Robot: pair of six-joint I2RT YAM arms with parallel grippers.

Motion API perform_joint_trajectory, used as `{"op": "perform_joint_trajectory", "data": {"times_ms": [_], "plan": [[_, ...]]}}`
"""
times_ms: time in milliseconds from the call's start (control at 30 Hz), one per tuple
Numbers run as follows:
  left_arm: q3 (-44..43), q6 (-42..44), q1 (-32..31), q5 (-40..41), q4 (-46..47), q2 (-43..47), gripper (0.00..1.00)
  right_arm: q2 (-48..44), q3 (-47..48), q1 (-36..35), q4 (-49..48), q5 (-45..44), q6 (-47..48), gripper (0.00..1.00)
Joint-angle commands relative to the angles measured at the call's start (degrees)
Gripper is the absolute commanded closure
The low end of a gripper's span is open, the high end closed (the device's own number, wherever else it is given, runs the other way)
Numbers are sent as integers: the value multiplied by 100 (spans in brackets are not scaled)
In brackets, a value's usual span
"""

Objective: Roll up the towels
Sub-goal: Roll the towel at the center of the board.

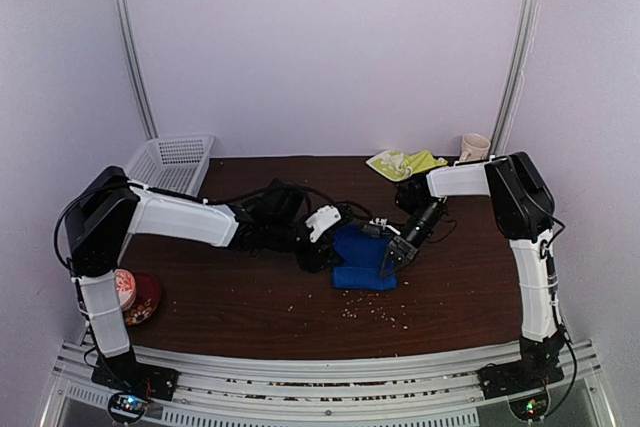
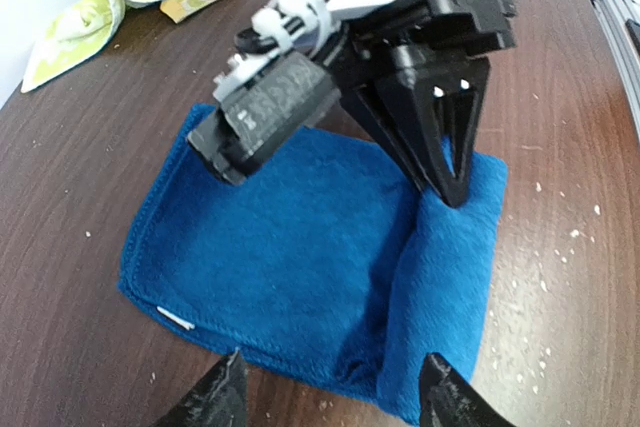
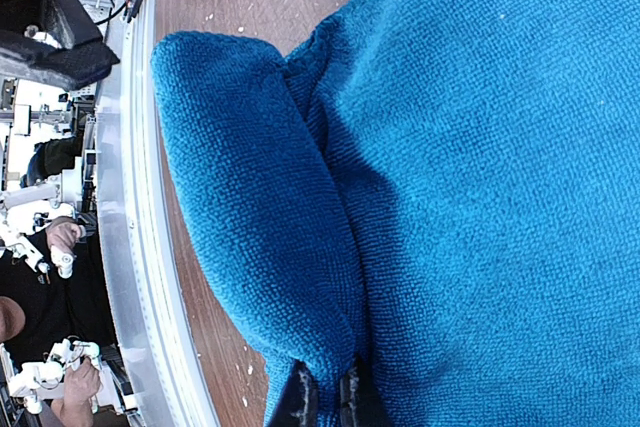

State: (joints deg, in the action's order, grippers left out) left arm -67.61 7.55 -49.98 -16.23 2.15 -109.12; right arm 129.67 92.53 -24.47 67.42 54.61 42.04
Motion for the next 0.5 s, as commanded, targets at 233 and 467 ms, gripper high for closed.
{"op": "perform_joint_trajectory", "data": {"times_ms": [233,467], "plan": [[-389,-209,-117,-88,93,-549,42,182,76,-10,-185,-529,84,96],[-462,-229,-150,267,29,-646,43,164,72,-5,-199,-548,84,96]]}}
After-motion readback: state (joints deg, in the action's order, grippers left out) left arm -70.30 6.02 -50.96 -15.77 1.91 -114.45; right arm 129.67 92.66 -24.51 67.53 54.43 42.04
